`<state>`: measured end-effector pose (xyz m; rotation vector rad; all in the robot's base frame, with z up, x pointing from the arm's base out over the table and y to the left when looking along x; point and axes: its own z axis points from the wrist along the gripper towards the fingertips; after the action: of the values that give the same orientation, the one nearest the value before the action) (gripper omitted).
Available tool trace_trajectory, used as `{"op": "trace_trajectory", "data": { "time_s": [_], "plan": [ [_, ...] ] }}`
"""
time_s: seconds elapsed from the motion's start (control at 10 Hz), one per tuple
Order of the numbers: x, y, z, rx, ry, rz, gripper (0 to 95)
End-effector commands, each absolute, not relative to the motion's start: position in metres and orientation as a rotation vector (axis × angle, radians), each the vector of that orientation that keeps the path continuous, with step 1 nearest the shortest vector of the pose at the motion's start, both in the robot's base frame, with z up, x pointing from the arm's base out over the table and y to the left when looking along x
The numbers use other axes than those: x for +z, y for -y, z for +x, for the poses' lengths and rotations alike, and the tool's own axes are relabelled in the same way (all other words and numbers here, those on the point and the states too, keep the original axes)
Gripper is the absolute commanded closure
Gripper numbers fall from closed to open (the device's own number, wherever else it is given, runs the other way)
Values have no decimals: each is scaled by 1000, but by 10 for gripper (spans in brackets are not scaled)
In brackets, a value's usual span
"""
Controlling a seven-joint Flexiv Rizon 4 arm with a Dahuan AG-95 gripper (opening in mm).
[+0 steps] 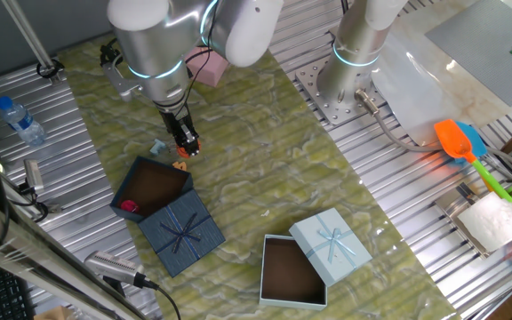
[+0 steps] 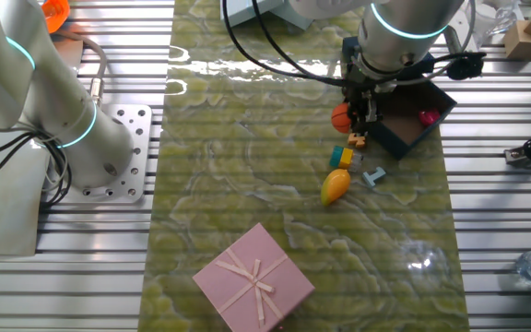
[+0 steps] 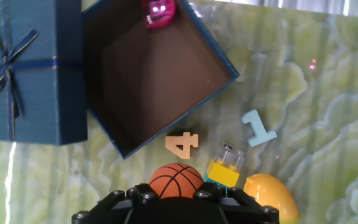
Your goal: Take everything out of the gift box
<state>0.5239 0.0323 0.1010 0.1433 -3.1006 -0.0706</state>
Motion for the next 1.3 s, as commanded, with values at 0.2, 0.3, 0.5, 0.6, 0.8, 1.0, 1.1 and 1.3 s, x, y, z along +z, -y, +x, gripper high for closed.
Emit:
{"op": "trace_trajectory", "data": {
  "time_s": [0.2,0.3,0.5,0.6,0.8,1.0,1.1,1.3],
  "plan": [
    [101,-32,524,-60,3112,124,570],
    [101,-32,524,-60,3112,127,570],
    [101,-32,524,-59,3112,124,570],
    [101,-32,524,-59,3112,124,570],
    [101,-32,524,-59,3113,126,380],
    [101,-32,524,-61,3112,146,190],
    [101,-32,524,-62,3112,152,190],
    [101,-32,524,-62,3115,166,190]
  ]
}}
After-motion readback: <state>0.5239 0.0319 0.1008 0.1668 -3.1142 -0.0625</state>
